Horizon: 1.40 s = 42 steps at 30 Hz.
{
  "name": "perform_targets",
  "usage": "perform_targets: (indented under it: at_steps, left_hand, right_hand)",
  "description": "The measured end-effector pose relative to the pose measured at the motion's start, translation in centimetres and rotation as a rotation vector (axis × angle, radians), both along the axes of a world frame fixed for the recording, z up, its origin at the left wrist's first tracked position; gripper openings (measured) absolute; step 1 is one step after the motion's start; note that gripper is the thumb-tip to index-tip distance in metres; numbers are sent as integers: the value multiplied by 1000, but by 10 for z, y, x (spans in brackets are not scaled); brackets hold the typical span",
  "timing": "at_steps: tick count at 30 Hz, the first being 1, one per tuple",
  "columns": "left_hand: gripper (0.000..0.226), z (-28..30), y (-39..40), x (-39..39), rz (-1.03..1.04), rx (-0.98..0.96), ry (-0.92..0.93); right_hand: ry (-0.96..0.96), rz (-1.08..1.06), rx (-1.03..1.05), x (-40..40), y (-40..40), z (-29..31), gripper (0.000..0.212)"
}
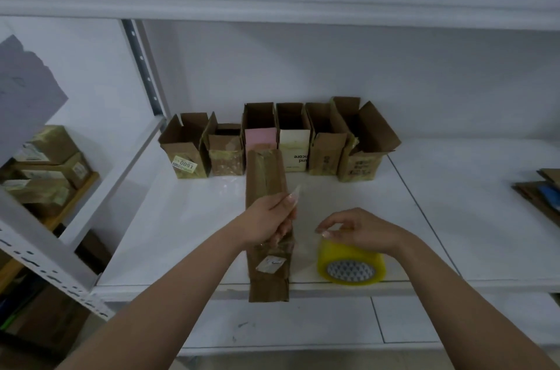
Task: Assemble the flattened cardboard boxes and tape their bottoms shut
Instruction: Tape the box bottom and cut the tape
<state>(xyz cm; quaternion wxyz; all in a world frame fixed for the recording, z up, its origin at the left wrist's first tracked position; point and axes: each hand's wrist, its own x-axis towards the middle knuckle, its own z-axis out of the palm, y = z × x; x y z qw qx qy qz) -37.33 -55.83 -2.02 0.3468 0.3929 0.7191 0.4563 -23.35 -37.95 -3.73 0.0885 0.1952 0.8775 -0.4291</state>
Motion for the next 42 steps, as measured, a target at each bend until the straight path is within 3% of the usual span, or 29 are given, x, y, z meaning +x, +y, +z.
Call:
perform_targets:
  at_steps: [3,7,10,17,19,23,29,33,35,42]
  left_hand:
    - [39,14,-3,-1,-95,-87,-49]
    - [41,28,-3,0,-248,-226,201]
    - [44,30,2,4,-344,-382,341]
    - [32,21,22,15,-377,-637,635]
    - [34,18,26,20,-341,-671,669]
    - [38,17,22,15,-392,-606,656]
    - [47,21,-2,5,-312,-435,470]
    - [43,20,-11,-1,-76,-194,166]
    - [36,14,-9,-2,81,-151,137]
    - [33,-6,17,33,214,-479,734]
  right_hand:
    - [41,-22,-125,6,-2,0,20]
    - [83,-99,-75,4,1,1,16]
    - [44,-100,34,3,0,6,13]
    - [-49,-94,345,-4,-19,22,22]
    - [-45,-115,349,-4,-21,24,22]
    - [3,-229,115,2,-14,16,16]
    - [92,-386,-105,23,-7,0,9]
    - [151,-512,-145,31,6,-1,8]
    - [178,-545,-174,31,8,0,9]
    - [191,-538,-185,23,1,-9,9]
